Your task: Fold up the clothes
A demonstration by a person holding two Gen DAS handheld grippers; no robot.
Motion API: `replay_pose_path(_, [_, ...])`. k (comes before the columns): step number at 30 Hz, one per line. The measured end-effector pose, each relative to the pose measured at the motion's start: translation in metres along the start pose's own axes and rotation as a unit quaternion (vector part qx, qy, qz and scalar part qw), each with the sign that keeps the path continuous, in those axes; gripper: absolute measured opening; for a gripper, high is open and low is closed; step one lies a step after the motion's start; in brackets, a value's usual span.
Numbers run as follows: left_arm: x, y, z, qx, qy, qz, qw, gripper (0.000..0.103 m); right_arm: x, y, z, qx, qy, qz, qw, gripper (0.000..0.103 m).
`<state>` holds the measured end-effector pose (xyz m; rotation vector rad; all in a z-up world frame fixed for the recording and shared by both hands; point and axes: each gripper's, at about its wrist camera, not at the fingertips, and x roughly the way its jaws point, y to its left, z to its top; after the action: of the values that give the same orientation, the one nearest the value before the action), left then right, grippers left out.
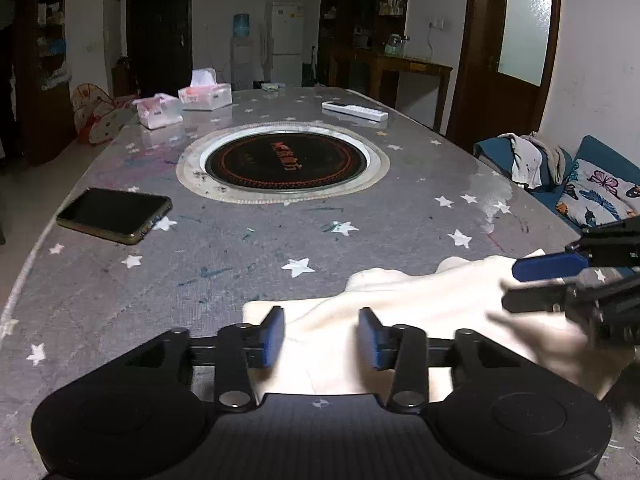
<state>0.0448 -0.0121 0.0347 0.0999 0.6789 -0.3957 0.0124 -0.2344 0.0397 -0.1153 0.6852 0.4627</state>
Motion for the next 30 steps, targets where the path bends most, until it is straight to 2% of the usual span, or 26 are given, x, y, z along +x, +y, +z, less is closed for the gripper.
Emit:
replay_pose_path(5, [-0.015, -0.004, -0.005, 0.000, -0.009, 0.018, 0.9998, 0.059, -0.011, 0.028, -0.012, -0.024, -0.007, 0.012, 1.000, 0.046])
replay_pose_path(9, [-0.029, -0.006, -0.016, 0.000, -0.015, 0.033, 0.9993, 0.068, -0.021, 0.045, -0.027, -0.035, -0.014, 0.011, 0.999, 0.047])
replay_pose_path(11, [-0.036, -0.006, -0.024, 0.000, -0.016, 0.042, 0.9990, 0.069, -0.027, 0.049, -0.035, -0.032, -0.019, 0.009, 0.999, 0.049])
replay_pose_path(18, [-0.042, -0.004, -0.046, -0.028, -0.002, 0.053, 0.9982, 0.067, -0.040, 0.036, -0.063, -0.006, -0.026, 0.001, 1.000, 0.049])
replay_pose_path(23, [-0.045, -0.007, -0.054, -0.060, 0.008, 0.034, 0.9976, 0.067, -0.044, 0.024, -0.068, -0.010, -0.026, 0.013, 1.000, 0.048])
replay_pose_path(30, [-0.052, -0.017, -0.054, -0.054, 0.005, 0.038, 0.9978, 0.069, -0.056, 0.007, -0.067, 0.012, -0.030, 0.008, 0.999, 0.049])
